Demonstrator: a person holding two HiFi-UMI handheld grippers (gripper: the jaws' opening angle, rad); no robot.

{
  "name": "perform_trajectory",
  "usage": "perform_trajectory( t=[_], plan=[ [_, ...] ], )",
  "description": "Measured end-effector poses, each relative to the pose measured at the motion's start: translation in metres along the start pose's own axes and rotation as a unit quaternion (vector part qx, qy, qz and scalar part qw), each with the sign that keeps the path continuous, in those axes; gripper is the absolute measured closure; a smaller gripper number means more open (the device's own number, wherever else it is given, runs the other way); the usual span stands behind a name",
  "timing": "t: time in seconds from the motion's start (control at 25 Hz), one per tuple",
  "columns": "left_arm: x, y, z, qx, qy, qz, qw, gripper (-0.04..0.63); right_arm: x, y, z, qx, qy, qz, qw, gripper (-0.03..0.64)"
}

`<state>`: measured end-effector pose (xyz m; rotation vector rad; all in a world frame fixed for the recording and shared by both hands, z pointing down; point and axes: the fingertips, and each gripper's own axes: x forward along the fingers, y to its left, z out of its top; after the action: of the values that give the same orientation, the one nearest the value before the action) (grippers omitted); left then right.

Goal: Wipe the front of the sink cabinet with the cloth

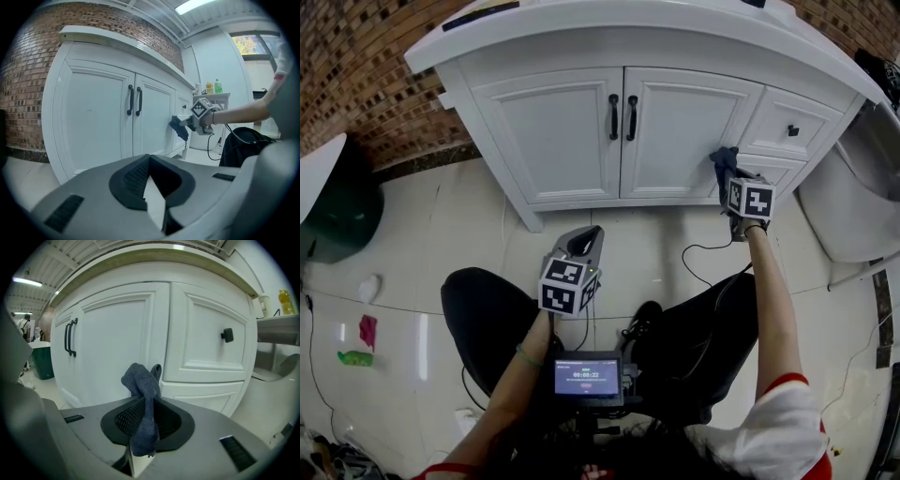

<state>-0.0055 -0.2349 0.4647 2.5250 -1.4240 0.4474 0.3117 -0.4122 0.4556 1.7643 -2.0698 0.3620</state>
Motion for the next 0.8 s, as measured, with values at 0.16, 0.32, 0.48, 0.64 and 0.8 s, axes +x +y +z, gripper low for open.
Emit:
perform_trajectory(
  t=[0.16,0.32,0.48,0.64,0.8],
  plan=[
    [0.008,-0.012,0.004,0.006,-0.004,-0.006,1.0000,0.575,-0.008,-0.014,-0.012,0.015,0.003,-0.004,1.000,0.552],
    [0.014,-0.023,0.003,0.008,-0.001,-0.017,0.9998,0.575,-0.008,0.009,-0.017,0.000,0.005,0.021,1.000,0.552],
    [0.017,-0.027,0.000,0.006,0.000,-0.023,0.9997,0.575,0.005,0.054,-0.020,-0.016,0.010,0.058,0.998,0.552],
    [0.015,-0.016,-0.002,-0.001,0.000,-0.017,0.9999,0.575,0.020,0.118,-0.017,-0.033,0.012,0.105,0.994,0.552],
    [0.010,0.001,-0.005,-0.011,0.000,-0.006,0.9999,0.575,0.034,0.186,-0.019,-0.051,0.020,0.154,0.987,0.552]
  ],
)
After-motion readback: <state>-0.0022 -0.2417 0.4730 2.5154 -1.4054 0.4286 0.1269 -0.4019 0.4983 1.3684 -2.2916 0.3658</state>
